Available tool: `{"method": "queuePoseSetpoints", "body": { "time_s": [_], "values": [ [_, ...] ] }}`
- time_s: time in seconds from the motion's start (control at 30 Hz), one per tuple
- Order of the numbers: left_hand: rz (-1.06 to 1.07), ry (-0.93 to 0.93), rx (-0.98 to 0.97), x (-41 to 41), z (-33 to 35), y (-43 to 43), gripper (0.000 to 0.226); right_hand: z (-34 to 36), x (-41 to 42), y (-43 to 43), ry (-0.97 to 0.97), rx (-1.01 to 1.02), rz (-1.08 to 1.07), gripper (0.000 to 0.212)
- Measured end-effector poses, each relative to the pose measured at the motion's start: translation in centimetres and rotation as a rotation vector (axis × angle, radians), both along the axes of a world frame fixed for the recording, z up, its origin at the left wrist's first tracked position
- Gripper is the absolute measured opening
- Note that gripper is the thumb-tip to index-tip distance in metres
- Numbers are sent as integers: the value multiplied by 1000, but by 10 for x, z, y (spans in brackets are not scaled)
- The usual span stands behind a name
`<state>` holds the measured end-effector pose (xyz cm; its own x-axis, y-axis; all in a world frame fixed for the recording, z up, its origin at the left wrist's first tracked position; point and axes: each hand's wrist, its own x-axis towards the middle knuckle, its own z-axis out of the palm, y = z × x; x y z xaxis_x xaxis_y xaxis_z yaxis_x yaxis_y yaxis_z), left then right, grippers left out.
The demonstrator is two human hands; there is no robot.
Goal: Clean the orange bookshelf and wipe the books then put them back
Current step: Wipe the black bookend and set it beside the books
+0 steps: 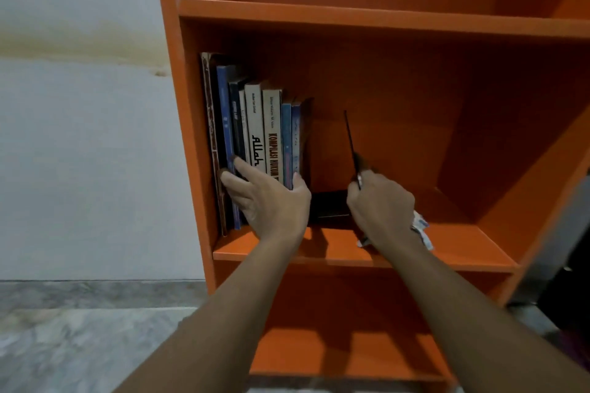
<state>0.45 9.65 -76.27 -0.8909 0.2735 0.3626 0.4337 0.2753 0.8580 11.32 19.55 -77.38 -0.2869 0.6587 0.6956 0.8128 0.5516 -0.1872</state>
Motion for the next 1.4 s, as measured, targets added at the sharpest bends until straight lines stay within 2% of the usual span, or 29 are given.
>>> {"method": "queuePoseSetpoints", "body": {
  "time_s": [0.13, 0.33, 0.47, 0.53, 0.63, 0.7, 0.73, 0.8, 0.9, 0.97, 1.03, 1.1, 1.13, 1.2, 1.3, 1.4],
  "values": [
    [78, -88, -12, -4, -1, 13, 116, -8, 4, 3, -1, -151, -17, 27],
    [111, -176, -37, -9, -3, 25, 147, -18, 14, 9, -92, -164, 7, 31],
    [183, -209, -70, -17, -7, 44, 151, -15, 18, 15, -156, -155, 46, 31],
    [193, -226, -51, -17, -4, 45, 142, -12, 20, 18, -191, -152, 41, 29],
    [165, -253, -90, -15, 6, 43, 93, -9, 20, 18, -237, -132, 15, 25],
    [167, -256, -95, -17, 9, 42, 78, -5, 23, 17, -245, -145, -8, 24],
    [163, -252, -74, -19, 9, 41, 80, -4, 22, 16, -262, -168, -5, 24],
    [143, -239, -21, -16, 13, 41, 99, -1, 9, 14, -278, -292, 58, 26],
    [138, -185, 43, -15, 16, 39, 124, -1, -32, 15, -357, -636, 331, 25],
    [107, -129, 27, -24, 12, 34, 110, 7, -54, 16, -375, -876, 522, 18],
    [45, -34, -16, -31, 5, 26, 107, 15, -66, 20, -396, -1035, 594, 17],
    [-13, 29, -97, -34, -1, 17, 111, 15, -74, 26, -476, -1067, 630, 7],
    [8, 91, -156, -32, -5, 14, 109, 9, -79, 34, -513, -1091, 649, 21],
    [147, 281, -222, -28, -14, 5, 91, 2, -88, 41, -596, -1100, 638, 50],
    [275, 435, -81, -20, -24, -4, 61, 11, -82, 33, -653, -1111, 527, 52],
    [168, 301, 163, -13, -16, -9, 58, 8, -73, 36, -612, -1019, 489, 64]
  ]
}}
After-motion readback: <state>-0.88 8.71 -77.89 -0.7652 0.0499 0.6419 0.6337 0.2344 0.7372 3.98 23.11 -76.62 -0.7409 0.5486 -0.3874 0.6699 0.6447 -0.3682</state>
